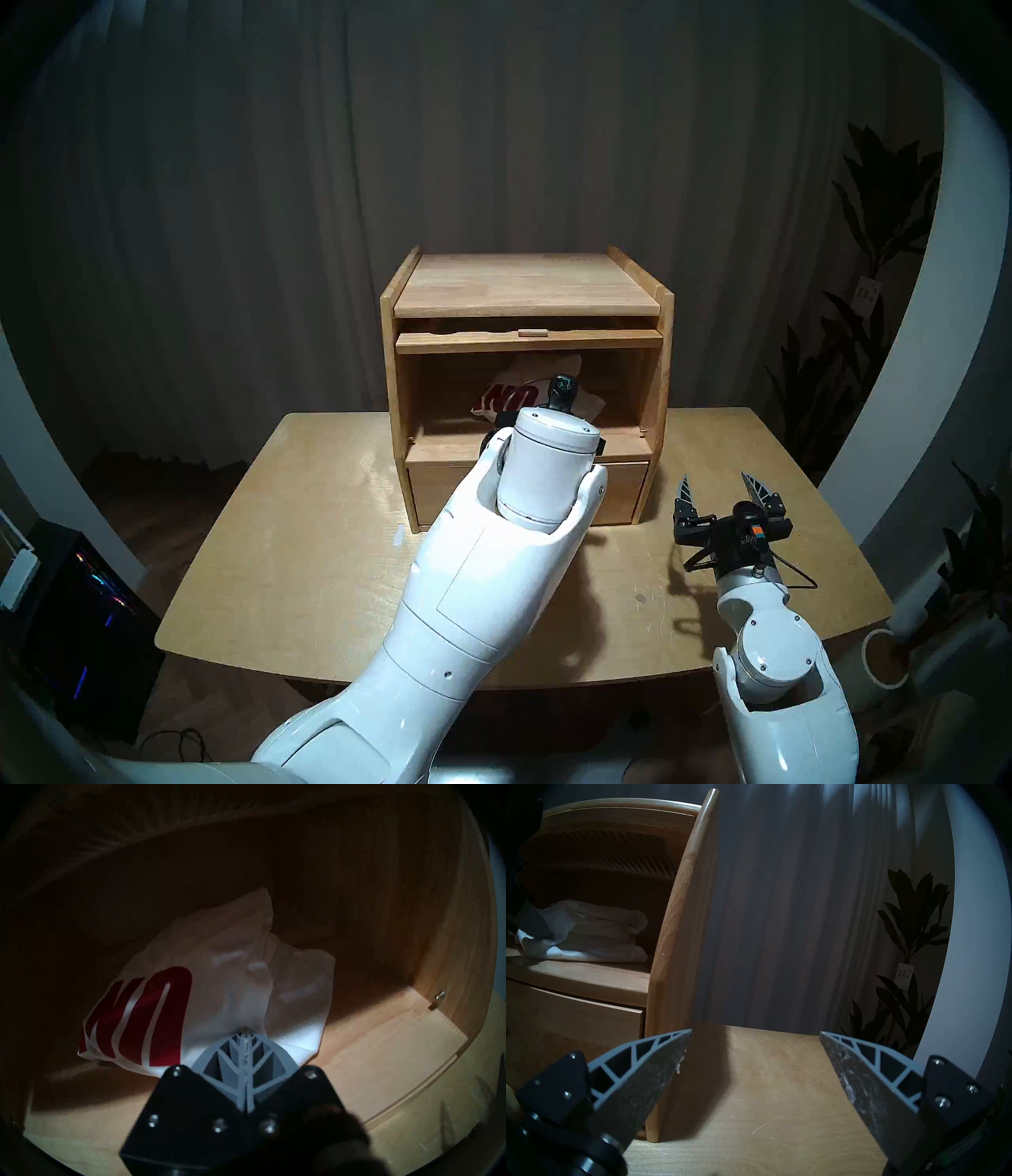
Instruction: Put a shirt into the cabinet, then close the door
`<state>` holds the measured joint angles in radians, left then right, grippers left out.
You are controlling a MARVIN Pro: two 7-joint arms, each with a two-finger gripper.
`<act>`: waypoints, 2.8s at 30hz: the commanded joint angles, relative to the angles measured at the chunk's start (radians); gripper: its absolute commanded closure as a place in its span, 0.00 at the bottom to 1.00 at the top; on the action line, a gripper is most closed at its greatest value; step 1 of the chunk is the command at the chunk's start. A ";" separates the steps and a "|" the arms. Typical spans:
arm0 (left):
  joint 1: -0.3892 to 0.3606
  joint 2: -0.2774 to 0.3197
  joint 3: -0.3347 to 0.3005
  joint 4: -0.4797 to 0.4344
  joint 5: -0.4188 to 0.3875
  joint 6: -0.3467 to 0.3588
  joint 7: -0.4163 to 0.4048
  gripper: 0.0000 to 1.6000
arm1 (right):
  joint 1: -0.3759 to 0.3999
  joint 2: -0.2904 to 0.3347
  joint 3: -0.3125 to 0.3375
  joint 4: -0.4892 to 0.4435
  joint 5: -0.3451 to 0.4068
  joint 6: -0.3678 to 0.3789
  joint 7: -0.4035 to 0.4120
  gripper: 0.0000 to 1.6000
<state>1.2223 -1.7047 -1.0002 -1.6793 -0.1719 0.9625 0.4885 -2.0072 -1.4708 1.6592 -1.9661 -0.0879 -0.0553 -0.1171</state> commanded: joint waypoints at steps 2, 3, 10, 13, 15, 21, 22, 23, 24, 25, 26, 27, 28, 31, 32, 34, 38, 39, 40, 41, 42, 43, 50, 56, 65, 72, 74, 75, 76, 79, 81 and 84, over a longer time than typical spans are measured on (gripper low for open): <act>-0.116 -0.075 -0.035 0.021 -0.036 -0.003 0.068 1.00 | 0.003 0.001 -0.001 -0.024 0.000 -0.006 0.001 0.00; -0.136 -0.091 -0.042 0.043 -0.045 -0.003 0.083 1.00 | 0.003 0.001 -0.001 -0.025 0.000 -0.006 0.001 0.00; -0.178 -0.133 -0.066 0.153 -0.130 -0.003 0.206 1.00 | 0.000 0.002 -0.001 -0.029 0.000 -0.006 0.001 0.00; -0.190 -0.148 -0.077 0.195 -0.183 -0.003 0.270 1.00 | -0.001 0.002 -0.001 -0.031 0.001 -0.006 0.001 0.00; -0.193 -0.152 -0.076 0.212 -0.207 -0.003 0.293 1.00 | -0.002 0.002 -0.001 -0.032 0.001 -0.005 0.001 0.00; -0.210 -0.172 -0.075 0.257 -0.303 -0.003 0.387 1.00 | -0.003 0.003 -0.001 -0.034 0.001 -0.005 0.001 0.00; -0.211 -0.171 -0.073 0.246 -0.344 -0.003 0.429 1.00 | -0.003 0.003 -0.001 -0.034 0.002 -0.005 0.001 0.00; -0.209 -0.170 -0.073 0.232 -0.376 -0.003 0.457 1.00 | -0.003 0.003 -0.001 -0.034 0.002 -0.005 0.001 0.00; -0.195 -0.157 -0.061 0.184 -0.395 -0.003 0.449 1.00 | -0.002 0.003 -0.001 -0.033 0.001 -0.005 0.001 0.00; -0.187 -0.149 -0.042 0.158 -0.400 -0.003 0.445 1.00 | -0.001 0.003 -0.001 -0.032 0.001 -0.005 0.001 0.00; -0.185 -0.145 -0.022 0.152 -0.401 -0.003 0.420 1.00 | 0.000 0.003 -0.001 -0.030 0.001 -0.005 0.001 0.00; -0.184 -0.143 -0.011 0.149 -0.407 -0.003 0.409 1.00 | 0.001 0.003 -0.001 -0.028 0.001 -0.005 0.000 0.00; -0.174 -0.133 0.006 0.131 -0.423 -0.003 0.395 1.00 | 0.002 0.003 -0.001 -0.025 0.001 -0.005 0.000 0.00; -0.159 -0.116 0.047 0.096 -0.437 -0.003 0.380 0.90 | 0.004 0.003 -0.001 -0.020 0.001 -0.004 0.000 0.00; -0.155 -0.112 0.058 0.085 -0.446 -0.003 0.373 0.52 | 0.004 0.003 -0.001 -0.018 0.001 -0.003 0.000 0.00; -0.144 -0.099 0.084 0.054 -0.460 -0.003 0.370 0.00 | 0.004 0.003 -0.001 -0.014 0.001 -0.003 0.000 0.00; -0.131 -0.084 0.121 0.016 -0.485 -0.003 0.366 0.00 | 0.005 0.003 -0.001 -0.007 0.002 -0.003 -0.001 0.00; -0.129 -0.082 0.128 0.007 -0.490 -0.003 0.366 0.00 | 0.005 0.003 -0.001 -0.006 0.002 -0.003 -0.001 0.00; -0.127 -0.080 0.135 -0.002 -0.495 -0.003 0.364 0.00 | 0.005 0.003 -0.001 -0.004 0.002 -0.002 -0.001 0.00; -0.123 -0.075 0.147 -0.017 -0.504 -0.003 0.364 0.00 | 0.005 0.004 -0.001 -0.002 0.002 -0.002 -0.001 0.00; -0.121 -0.075 0.158 -0.027 -0.512 -0.003 0.359 0.00 | 0.005 0.004 -0.001 0.000 0.002 -0.002 -0.001 0.00; -0.120 -0.072 0.167 -0.040 -0.520 -0.003 0.356 0.00 | 0.005 0.004 -0.001 0.002 0.002 -0.002 -0.001 0.00; -0.125 -0.067 0.214 -0.128 -0.570 -0.003 0.332 0.00 | 0.006 0.004 -0.001 0.013 0.002 -0.002 -0.002 0.00; -0.154 -0.084 0.239 -0.204 -0.617 -0.003 0.299 0.00 | 0.007 0.004 -0.002 0.023 0.002 -0.002 -0.002 0.00; -0.199 -0.118 0.249 -0.319 -0.689 -0.003 0.247 0.00 | 0.009 0.005 -0.002 0.036 0.002 -0.003 -0.003 0.00; -0.233 -0.154 0.204 -0.424 -0.712 -0.006 0.238 0.00 | 0.013 0.006 -0.002 0.042 0.003 -0.004 -0.003 0.00; -0.248 -0.155 0.173 -0.445 -0.708 -0.009 0.246 0.00 | 0.014 0.006 -0.002 0.042 0.002 -0.004 -0.004 0.00; -0.253 -0.155 0.161 -0.461 -0.707 -0.009 0.249 0.00 | 0.015 0.006 -0.002 0.042 0.002 -0.005 -0.004 0.00; -0.259 -0.151 0.142 -0.475 -0.701 -0.010 0.257 0.00 | 0.016 0.006 -0.002 0.042 0.002 -0.005 -0.004 0.00; -0.271 -0.141 0.082 -0.530 -0.692 -0.011 0.272 0.00 | 0.019 0.006 -0.003 0.041 0.002 -0.006 -0.004 0.00; -0.274 -0.130 0.039 -0.546 -0.682 -0.011 0.287 0.00 | 0.020 0.007 -0.003 0.040 0.002 -0.006 -0.004 0.00; -0.273 -0.102 -0.020 -0.582 -0.655 -0.008 0.327 0.00 | 0.023 0.007 -0.003 0.038 0.002 -0.007 -0.005 0.00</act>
<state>0.9917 -1.8298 -0.8963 -2.1641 -0.8716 0.9587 0.7619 -1.9981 -1.4653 1.6570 -1.9046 -0.0849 -0.0550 -0.1214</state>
